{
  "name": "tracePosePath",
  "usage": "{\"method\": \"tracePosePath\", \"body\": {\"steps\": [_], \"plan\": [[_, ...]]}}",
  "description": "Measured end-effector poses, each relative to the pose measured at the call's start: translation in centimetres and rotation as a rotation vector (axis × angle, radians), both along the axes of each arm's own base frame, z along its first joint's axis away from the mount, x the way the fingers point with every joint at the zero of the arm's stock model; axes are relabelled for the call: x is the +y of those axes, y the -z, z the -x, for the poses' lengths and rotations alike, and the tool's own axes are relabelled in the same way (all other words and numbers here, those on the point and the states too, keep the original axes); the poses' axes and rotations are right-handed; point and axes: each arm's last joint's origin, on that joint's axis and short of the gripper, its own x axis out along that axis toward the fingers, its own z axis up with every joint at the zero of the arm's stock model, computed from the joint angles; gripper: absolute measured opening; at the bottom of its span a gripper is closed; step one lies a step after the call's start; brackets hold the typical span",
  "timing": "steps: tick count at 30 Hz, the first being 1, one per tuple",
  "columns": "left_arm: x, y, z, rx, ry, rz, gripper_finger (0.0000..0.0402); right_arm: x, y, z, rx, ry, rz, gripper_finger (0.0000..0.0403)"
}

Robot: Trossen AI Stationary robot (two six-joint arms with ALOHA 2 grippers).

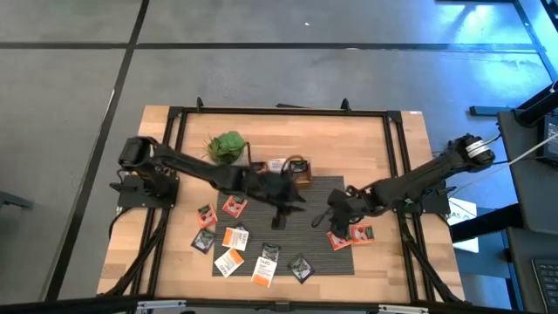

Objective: Pick & Place Tea
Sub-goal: Put the orange tea bag into the left slot of the wooden organizer

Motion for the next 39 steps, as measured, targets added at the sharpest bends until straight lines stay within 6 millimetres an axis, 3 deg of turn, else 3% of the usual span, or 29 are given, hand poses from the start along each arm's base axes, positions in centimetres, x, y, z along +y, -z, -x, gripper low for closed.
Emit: {"method": "tracePosePath", "body": {"steps": [7,11,17,30,39], "plan": [[-3.4,4.5,-3.3,-0.157,0.116,0.048,0.0112,2.8,-1.2,3.5,-0.104,0.094,-0.101,0.0169],[-3.7,8.9,-4.8,-0.079,0.163,0.148,0.0115,4.0,-0.4,4.7,-0.092,0.151,-0.162,0.0169],[-3.6,12.1,-7.2,-0.029,0.143,0.203,0.0113,5.1,0.9,4.7,-0.072,0.183,-0.169,0.0169],[-4.4,15.6,-11.5,-0.009,0.184,0.272,0.0114,4.9,1.8,5.1,0.016,0.348,-0.18,0.0169],[-4.5,17.3,-11.7,0.046,0.168,0.269,0.0115,5.3,3.1,4.9,0.08,0.413,-0.191,0.0169]]}}
